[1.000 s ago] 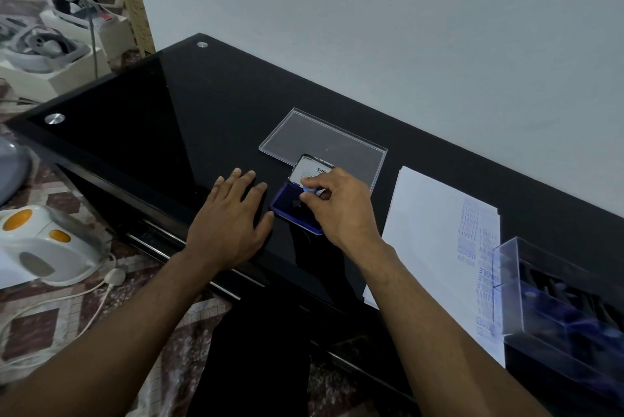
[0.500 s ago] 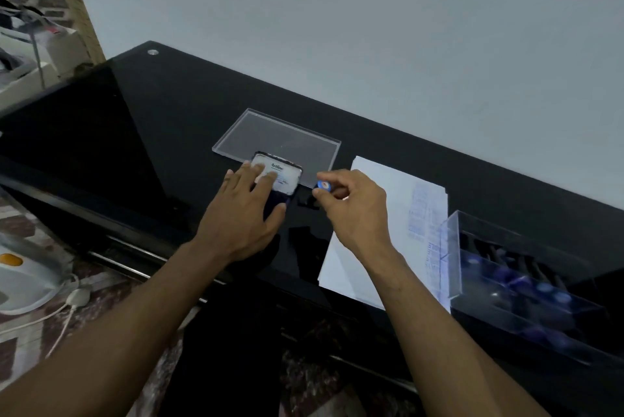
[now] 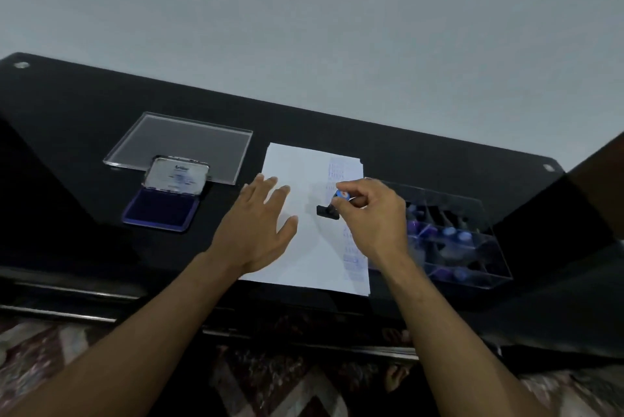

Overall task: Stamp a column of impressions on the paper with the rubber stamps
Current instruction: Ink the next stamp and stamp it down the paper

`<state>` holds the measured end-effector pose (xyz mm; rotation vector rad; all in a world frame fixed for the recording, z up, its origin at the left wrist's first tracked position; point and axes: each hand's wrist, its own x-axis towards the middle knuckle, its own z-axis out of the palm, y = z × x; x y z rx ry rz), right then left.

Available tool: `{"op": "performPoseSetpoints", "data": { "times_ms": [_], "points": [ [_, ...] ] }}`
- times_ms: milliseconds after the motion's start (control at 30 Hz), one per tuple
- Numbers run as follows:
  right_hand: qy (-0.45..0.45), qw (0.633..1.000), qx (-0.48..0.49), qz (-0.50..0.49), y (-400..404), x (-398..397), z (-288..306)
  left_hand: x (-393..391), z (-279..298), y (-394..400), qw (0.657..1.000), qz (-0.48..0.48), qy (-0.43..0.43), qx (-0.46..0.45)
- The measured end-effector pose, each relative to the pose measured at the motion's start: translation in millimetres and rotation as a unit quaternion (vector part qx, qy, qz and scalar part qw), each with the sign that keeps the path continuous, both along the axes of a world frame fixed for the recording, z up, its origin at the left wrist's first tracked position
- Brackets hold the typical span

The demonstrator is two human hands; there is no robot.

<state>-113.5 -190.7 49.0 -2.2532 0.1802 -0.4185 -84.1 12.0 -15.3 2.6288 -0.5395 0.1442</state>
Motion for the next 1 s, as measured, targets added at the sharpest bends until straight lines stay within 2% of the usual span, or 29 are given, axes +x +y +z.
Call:
{"op": "performPoseSetpoints", "data": {
  "times_ms": [467, 1000],
  "points": [
    [0.006, 0.999, -0.017, -0.032, -31, 6, -9, 22, -6, -38, 0.998, -0.023, 0.026, 0.043],
    [0.025, 0.988, -0.152, 0.030, -17, 20, -6, 46, -26, -31, 0.994, -0.038, 0.005, 0.104]
  ]
}}
